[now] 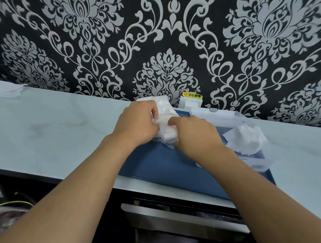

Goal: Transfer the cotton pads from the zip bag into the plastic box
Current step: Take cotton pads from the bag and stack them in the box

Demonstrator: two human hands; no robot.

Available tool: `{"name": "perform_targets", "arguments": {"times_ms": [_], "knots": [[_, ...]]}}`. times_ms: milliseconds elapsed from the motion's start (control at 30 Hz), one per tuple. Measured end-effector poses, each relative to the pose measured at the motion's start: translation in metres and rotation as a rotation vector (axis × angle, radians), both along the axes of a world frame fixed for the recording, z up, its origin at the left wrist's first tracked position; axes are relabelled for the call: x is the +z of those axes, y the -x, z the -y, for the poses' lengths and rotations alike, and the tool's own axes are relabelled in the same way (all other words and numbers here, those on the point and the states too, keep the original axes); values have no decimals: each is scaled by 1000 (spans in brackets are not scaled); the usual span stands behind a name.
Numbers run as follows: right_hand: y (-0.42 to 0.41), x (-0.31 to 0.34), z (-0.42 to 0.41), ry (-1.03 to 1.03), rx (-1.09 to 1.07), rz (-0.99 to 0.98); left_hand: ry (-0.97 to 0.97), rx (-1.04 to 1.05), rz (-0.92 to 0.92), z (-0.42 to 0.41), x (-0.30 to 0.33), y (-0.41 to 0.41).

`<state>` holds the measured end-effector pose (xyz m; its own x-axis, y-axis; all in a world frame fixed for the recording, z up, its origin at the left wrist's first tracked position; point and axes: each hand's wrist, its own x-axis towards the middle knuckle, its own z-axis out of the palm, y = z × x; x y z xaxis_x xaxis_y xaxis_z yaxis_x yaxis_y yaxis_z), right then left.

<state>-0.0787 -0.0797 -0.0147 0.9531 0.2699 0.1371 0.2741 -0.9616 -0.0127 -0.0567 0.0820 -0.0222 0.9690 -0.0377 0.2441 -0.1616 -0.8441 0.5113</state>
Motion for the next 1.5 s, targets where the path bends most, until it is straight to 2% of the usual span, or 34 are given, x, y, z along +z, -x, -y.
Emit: {"name": "perform_targets", "arguments": {"times_ms": [133,200,267,333,400,433,533,600,633,700,867,1133,1267,1400,1500], "knots": [[0,-1,0,0,24,6,-4,5,-4,-1,-1,1],[2,5,4,-97,70,17,-13,19,-5,-3,0,1],[5,14,12,-329,126,-2,-6,27,-18,-6,2,1],[7,26,26,-772,142,-111,20,5,-62,-8,6,2],[9,35,44,-1172,133,-330,166,-70,-82,-8,14,8],[8,36,53,-1267,136,-432,290,-133,-39,-5,21,13],[5,32,71,-1399,180,-616,686,-280,86,9,38,27],[5,32,77,-1493,212,-653,925,-341,-73,21,43,31],[5,33,81,-1525,221,-651,988,-377,-171,27,43,31],[6,34,88,-1557,223,-629,981,-441,-250,39,41,32],[9,31,99,-1673,113,-575,1019,-447,-275,56,37,27],[10,31,103,-1708,-84,-551,1033,-448,-348,74,32,21],[8,31,108,-1813,-78,-557,1061,-465,-358,80,31,18],[7,31,109,-1881,-98,-564,1075,-390,-326,87,28,15],[5,31,110,-1885,-176,-489,1112,-285,-294,92,27,14]]}}
